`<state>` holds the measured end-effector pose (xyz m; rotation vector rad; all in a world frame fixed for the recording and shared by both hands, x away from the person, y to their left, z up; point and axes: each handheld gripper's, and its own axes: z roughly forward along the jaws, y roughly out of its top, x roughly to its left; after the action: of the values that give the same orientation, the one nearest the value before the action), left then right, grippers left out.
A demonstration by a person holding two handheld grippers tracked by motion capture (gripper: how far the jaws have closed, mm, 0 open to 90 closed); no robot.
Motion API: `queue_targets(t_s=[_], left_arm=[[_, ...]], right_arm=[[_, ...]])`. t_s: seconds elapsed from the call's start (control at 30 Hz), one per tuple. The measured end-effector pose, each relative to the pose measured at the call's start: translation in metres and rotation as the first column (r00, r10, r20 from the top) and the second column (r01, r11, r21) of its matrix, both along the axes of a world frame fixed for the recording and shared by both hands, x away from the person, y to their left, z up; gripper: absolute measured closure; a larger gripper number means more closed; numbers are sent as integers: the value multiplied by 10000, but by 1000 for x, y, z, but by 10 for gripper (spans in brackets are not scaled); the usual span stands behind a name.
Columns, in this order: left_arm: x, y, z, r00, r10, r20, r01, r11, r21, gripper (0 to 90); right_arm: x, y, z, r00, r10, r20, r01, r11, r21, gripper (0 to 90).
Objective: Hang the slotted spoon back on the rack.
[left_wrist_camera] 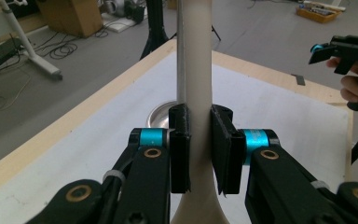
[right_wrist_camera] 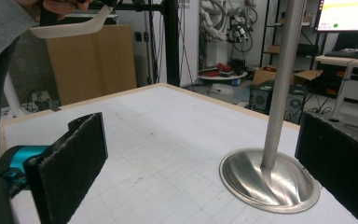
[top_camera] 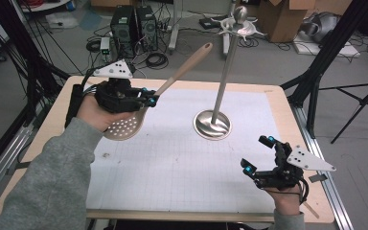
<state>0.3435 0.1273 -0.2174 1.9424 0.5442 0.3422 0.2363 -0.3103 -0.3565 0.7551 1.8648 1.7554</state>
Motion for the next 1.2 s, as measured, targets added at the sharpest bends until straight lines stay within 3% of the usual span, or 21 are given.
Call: queue_targets(t_s=[0.57,1.03,1.2], left_arm=[[3,-3,20,9994,7,346,11,9986,-528,780],[10,-10,18,9994,-289,216,302,9974,-653,780],[11,-12,17,9992,-359,157,367,9980,-520,780]], right_arm=[[0,0,-1,9999,9,-117,-8,10000,91,11],[-1,-4,0,10000,-65,-2,65,9999,83,11],[-2,-4,0,10000,-64,-33,64,9999,111,11]])
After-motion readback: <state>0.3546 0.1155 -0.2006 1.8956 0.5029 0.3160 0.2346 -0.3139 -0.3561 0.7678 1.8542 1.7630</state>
